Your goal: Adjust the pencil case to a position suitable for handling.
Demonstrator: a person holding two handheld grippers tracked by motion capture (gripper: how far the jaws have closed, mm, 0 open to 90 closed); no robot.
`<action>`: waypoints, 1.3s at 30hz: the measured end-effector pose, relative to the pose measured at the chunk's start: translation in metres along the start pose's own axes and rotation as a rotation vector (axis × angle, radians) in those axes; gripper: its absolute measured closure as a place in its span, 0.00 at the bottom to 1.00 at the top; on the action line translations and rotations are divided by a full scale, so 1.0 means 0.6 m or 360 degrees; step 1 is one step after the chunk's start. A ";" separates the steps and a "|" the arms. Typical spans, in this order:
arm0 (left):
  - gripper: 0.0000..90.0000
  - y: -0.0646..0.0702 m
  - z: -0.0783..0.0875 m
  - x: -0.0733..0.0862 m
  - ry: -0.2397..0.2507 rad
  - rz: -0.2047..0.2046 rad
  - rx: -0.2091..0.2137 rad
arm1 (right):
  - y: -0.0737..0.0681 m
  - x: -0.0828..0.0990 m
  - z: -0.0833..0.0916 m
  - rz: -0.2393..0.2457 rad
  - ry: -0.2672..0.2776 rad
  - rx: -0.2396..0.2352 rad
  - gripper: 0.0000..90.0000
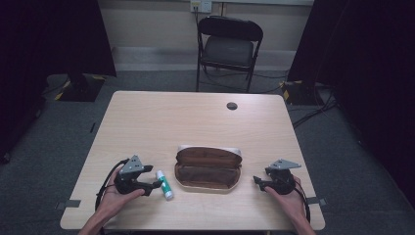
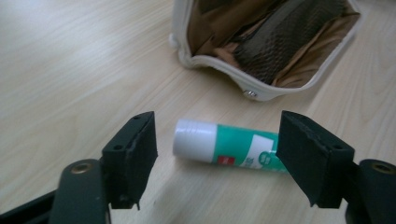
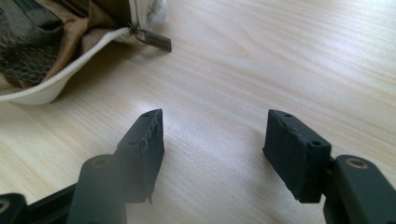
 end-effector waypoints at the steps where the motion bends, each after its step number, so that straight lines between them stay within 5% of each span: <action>1: 0.33 0.006 -0.003 -0.003 0.0006 -0.0041 0.0041 | 0.000 0.001 -0.001 0.0000 -0.0003 0.0011 0.41; 11: 0.46 0.026 -0.020 -0.005 0.0006 -0.0149 0.0161 | -0.002 0.001 -0.009 -0.0033 0.0049 0.0065 0.33; 21: 0.37 0.027 -0.030 0.005 -0.0049 -0.0186 0.0201 | -0.002 0.000 -0.009 -0.0034 0.0050 0.0062 0.33; 25: 0.36 0.022 -0.026 0.007 -0.0051 -0.0227 0.0182 | -0.002 0.000 -0.009 -0.0034 0.0049 0.0062 0.33; 39: 0.30 0.008 -0.027 0.012 -0.0120 -0.0155 0.0074 | -0.002 0.000 -0.010 -0.0035 0.0047 0.0065 0.32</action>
Point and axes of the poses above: each handheld gripper's, and its own axes: z roughly backward along the jaws, x roughly out of its underside, y roughly to its right, the point moved 6 cm from there along -z, roughly forward along the jaws, and after that the axes turned 13 degrees about z, right-handed, at the moved point
